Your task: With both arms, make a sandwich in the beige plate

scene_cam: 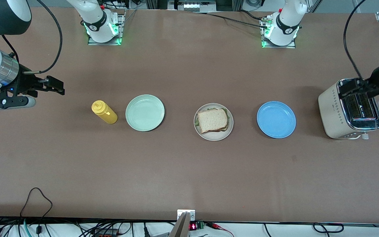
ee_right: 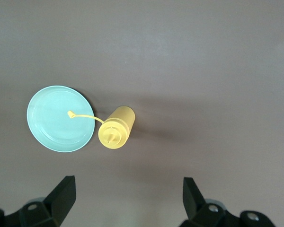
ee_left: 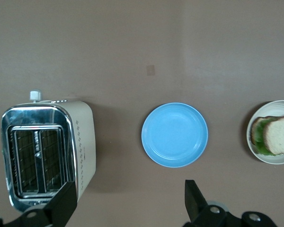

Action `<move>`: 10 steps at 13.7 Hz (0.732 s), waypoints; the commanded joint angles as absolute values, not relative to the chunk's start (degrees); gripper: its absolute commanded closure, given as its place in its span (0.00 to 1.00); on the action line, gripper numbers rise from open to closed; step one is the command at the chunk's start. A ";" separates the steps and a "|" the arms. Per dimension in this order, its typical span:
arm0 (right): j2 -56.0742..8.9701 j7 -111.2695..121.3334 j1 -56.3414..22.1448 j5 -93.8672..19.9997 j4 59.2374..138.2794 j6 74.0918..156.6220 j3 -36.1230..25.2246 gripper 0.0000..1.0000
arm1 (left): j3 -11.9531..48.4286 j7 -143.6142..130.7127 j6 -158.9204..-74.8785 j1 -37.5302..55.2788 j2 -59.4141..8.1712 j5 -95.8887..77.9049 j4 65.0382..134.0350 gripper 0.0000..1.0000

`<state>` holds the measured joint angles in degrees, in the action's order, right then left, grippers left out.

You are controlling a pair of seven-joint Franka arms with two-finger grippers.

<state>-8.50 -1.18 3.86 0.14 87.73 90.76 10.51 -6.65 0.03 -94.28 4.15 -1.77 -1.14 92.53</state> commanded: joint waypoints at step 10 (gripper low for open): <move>-7.38 1.06 3.60 3.52 87.36 90.71 11.34 0.00 | -0.35 -0.52 -97.39 -1.67 8.00 0.09 104.94 0.00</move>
